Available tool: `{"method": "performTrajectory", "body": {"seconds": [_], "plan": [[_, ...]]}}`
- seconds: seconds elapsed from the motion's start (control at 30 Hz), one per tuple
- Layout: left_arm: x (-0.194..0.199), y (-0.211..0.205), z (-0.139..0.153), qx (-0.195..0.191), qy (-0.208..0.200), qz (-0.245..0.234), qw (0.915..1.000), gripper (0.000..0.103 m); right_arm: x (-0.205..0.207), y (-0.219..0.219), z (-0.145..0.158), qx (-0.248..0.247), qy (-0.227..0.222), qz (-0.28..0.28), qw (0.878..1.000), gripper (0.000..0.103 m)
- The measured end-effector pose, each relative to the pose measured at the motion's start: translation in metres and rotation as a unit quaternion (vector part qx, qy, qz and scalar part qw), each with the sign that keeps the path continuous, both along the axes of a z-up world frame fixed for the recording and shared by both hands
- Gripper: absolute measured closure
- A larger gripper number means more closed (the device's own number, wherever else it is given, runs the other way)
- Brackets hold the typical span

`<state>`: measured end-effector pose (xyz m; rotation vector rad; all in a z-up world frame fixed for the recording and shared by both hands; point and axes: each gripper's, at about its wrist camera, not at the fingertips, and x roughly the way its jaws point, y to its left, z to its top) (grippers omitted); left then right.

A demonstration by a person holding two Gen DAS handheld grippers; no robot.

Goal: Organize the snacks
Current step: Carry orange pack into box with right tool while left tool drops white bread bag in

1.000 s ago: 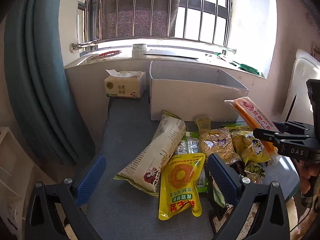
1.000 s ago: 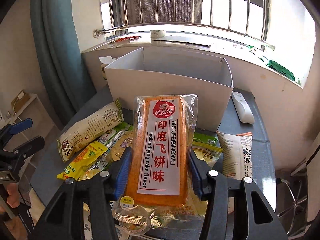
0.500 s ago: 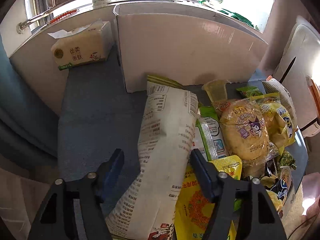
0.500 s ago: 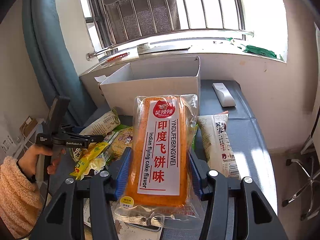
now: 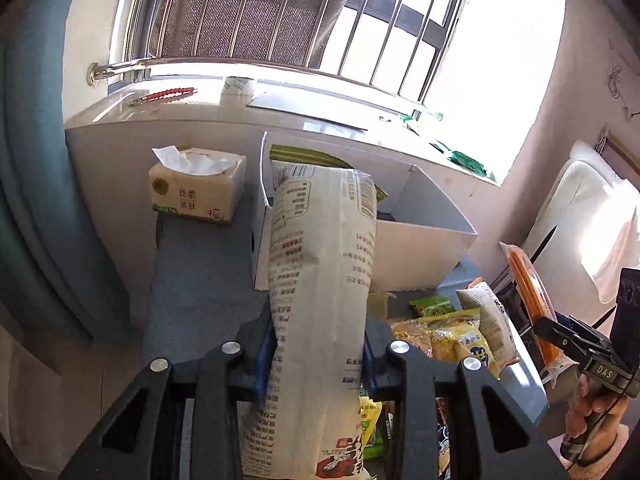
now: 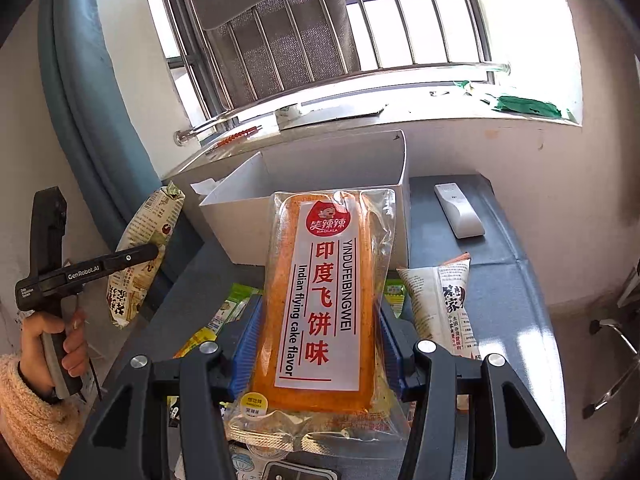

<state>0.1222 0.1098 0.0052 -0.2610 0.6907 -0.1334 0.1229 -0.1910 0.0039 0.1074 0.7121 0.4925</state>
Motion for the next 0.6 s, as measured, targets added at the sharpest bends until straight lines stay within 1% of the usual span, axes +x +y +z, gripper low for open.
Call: {"method": "performTrajectory", "body": {"seconds": [0.1, 0.17, 0.23, 0.27, 0.33, 0.4, 0.43, 0.47, 0.5, 0.53, 0.57, 0.6], "plan": [[0.028, -0.002, 0.027, -0.010, -0.023, -0.001, 0.9997, 0.065, 0.031, 0.011, 0.022, -0.005, -0.016, -0.006, 1.000, 0.046], [0.061, -0.006, 0.041, -0.018, -0.031, 0.007, 0.9993, 0.065, 0.059, 0.022, 0.032, -0.007, -0.022, -0.014, 1.000, 0.046], [0.100, -0.008, 0.050, -0.024, -0.027, 0.013, 0.9992, 0.065, 0.098, 0.034, 0.038, -0.016, -0.009, -0.027, 0.999, 0.046], [0.117, -0.010, 0.052, -0.016, -0.023, 0.018, 0.9994, 0.065, 0.115, 0.039, 0.040, -0.019, -0.003, -0.029, 0.999, 0.046], [0.151, -0.014, 0.050, -0.005, -0.010, 0.029, 0.9995, 0.065, 0.150, 0.049, 0.042, -0.029, 0.000, -0.033, 0.999, 0.046], [0.178, -0.016, 0.042, -0.014, 0.010, 0.022, 0.9996, 0.065, 0.176, 0.057, 0.042, -0.044, -0.003, -0.037, 0.998, 0.045], [0.191, -0.018, 0.037, -0.008, 0.027, 0.021, 0.9994, 0.065, 0.188, 0.061, 0.041, -0.052, -0.005, -0.036, 0.998, 0.045], [0.202, -0.021, 0.031, 0.005, 0.042, 0.023, 0.9988, 0.065, 0.198, 0.064, 0.039, -0.058, -0.002, -0.034, 0.998, 0.045], [0.208, -0.022, 0.025, 0.012, 0.050, 0.024, 0.9984, 0.064, 0.207, 0.066, 0.035, -0.062, 0.005, -0.034, 0.997, 0.045], [0.213, -0.023, 0.021, 0.013, 0.057, 0.020, 0.9981, 0.059, 0.215, 0.067, 0.032, -0.059, 0.018, -0.035, 0.997, 0.038], [0.217, -0.023, 0.016, 0.011, 0.068, 0.010, 0.9976, 0.037, 0.222, 0.067, 0.028, -0.052, 0.030, -0.035, 0.998, 0.032], [0.219, -0.022, 0.012, 0.014, 0.078, 0.010, 0.9968, 0.021, 0.227, 0.066, 0.025, -0.045, 0.038, -0.038, 0.998, 0.013]]}}
